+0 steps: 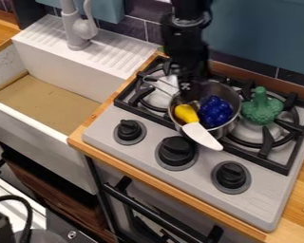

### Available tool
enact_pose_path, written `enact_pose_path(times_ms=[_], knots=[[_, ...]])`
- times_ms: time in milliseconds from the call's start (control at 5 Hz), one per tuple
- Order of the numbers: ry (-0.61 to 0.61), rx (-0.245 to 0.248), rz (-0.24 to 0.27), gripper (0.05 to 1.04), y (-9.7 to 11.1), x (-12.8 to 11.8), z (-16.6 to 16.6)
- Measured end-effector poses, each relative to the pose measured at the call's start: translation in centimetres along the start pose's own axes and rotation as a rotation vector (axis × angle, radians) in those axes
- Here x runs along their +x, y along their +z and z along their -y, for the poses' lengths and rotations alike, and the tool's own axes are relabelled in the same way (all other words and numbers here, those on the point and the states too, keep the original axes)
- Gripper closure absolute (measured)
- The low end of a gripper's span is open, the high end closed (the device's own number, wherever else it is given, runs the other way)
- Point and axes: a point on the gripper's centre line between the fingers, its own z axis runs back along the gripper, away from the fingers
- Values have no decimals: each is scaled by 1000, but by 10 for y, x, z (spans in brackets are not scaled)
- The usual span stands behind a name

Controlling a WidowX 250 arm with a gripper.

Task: Put the silver pot on the left burner

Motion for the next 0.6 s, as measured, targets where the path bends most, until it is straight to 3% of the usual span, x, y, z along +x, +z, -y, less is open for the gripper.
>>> enact_pose_path(times_ms=[200, 400, 600], knots=[[24, 24, 0, 98, -4, -4, 8], [17, -3, 10, 167, -12, -4, 6], [-14, -21, 40, 444, -20, -3, 1]])
